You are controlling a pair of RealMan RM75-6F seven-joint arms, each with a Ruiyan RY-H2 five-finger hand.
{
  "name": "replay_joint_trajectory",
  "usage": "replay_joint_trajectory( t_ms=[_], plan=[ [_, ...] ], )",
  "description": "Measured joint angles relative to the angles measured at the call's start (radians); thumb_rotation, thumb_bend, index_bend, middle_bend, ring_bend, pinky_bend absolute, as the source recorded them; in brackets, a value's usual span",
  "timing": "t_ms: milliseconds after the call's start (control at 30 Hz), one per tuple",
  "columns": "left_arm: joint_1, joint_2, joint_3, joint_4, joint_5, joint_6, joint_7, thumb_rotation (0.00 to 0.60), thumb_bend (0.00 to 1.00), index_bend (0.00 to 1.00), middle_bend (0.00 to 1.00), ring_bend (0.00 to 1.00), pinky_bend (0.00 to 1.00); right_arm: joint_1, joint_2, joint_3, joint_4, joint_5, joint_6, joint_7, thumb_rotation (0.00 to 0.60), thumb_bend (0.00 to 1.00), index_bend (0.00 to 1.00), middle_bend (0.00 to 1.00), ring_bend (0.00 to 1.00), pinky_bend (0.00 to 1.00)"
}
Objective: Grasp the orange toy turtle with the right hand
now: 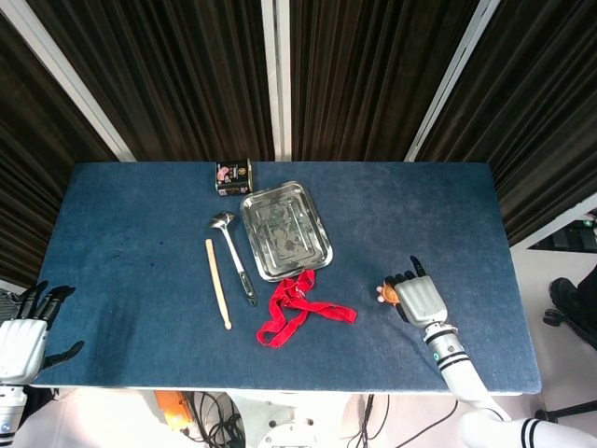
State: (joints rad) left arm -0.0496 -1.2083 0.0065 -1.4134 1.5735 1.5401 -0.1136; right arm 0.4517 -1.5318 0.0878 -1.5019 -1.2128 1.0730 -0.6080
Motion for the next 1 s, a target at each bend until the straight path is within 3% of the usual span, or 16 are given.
replay_joint_trajectory(
  t_ms=[133,400,567,633,700,833,900,1000],
  plan=[
    [0.000,0.000,0.000,0.002,-0.002,-0.002,-0.003,0.600,0.13,0.15,0.14,0.00,0.09,0.001,-0.023,-0.003,0.028,-0.018,0.021,0.007,0.600,0.34,0.63,0.61,0.56,0.02],
    [-0.002,0.001,0.000,0.003,-0.002,-0.006,-0.007,0.600,0.13,0.15,0.14,0.00,0.09,0.000,-0.068,-0.013,0.100,-0.073,0.068,0.041,0.600,0.56,0.96,0.85,0.74,0.16],
    [-0.002,0.002,0.000,0.001,-0.001,-0.006,-0.005,0.600,0.13,0.15,0.14,0.00,0.09,-0.006,-0.082,-0.018,0.137,-0.104,0.097,0.068,0.600,0.55,1.00,0.89,0.78,0.21],
    [-0.002,0.003,0.000,-0.001,0.000,-0.006,-0.003,0.600,0.13,0.15,0.14,0.00,0.09,-0.009,-0.081,-0.020,0.138,-0.106,0.098,0.076,0.600,0.46,0.94,0.86,0.73,0.17],
    [-0.003,0.004,0.001,-0.002,0.000,-0.006,-0.001,0.600,0.13,0.15,0.14,0.00,0.09,-0.009,-0.071,-0.024,0.133,-0.105,0.088,0.080,0.600,0.32,0.74,0.72,0.58,0.07],
    [-0.004,0.005,0.000,-0.006,0.000,-0.008,0.001,0.600,0.13,0.15,0.14,0.00,0.09,-0.008,-0.039,-0.023,0.104,-0.085,0.064,0.081,0.600,0.20,0.39,0.48,0.35,0.00],
    [-0.004,0.005,0.000,-0.008,0.000,-0.009,0.002,0.600,0.13,0.15,0.14,0.00,0.09,-0.008,-0.026,-0.020,0.088,-0.080,0.062,0.081,0.600,0.17,0.30,0.40,0.28,0.00],
    [-0.005,0.008,0.001,-0.012,-0.003,-0.015,0.004,0.600,0.13,0.15,0.14,0.00,0.09,-0.008,-0.012,-0.016,0.070,-0.079,0.064,0.080,0.600,0.17,0.27,0.37,0.25,0.00]
  ],
)
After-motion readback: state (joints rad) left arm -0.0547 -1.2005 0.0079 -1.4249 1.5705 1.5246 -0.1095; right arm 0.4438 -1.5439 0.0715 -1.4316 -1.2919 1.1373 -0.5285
